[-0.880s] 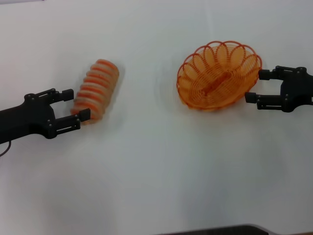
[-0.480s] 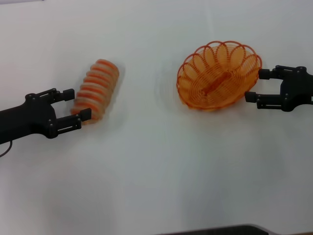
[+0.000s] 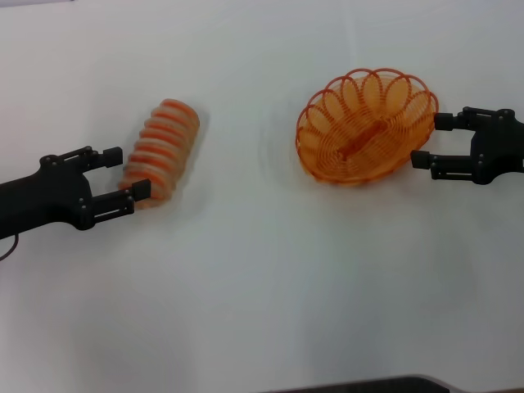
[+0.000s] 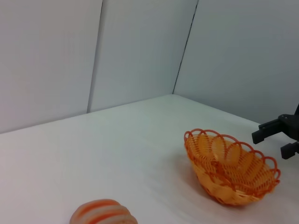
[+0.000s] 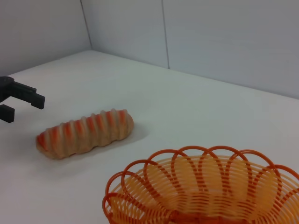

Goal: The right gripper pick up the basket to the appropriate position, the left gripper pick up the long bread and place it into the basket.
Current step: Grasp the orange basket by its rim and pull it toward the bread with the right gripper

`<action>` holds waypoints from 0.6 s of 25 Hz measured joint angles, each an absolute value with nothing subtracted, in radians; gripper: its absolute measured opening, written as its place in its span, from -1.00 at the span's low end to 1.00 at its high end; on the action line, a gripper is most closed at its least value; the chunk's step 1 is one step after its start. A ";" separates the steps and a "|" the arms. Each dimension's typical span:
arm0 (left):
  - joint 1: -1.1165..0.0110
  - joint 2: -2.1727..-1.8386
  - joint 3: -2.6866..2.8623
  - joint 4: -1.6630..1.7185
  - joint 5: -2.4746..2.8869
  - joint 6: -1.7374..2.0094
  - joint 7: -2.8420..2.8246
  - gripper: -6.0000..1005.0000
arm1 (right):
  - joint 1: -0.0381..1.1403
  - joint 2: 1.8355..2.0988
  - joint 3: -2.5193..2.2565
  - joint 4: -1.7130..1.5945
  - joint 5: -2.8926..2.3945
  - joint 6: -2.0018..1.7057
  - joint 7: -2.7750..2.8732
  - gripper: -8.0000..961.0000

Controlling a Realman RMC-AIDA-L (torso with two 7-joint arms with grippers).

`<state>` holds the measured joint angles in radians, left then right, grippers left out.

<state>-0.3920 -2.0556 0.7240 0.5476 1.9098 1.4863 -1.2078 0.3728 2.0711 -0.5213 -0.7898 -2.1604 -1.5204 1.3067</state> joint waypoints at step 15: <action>-0.395 -2.053 0.724 0.548 1.912 1.484 -1.210 0.50 | 0.376 2.072 -0.520 -0.790 -2.160 -1.522 1.309 0.73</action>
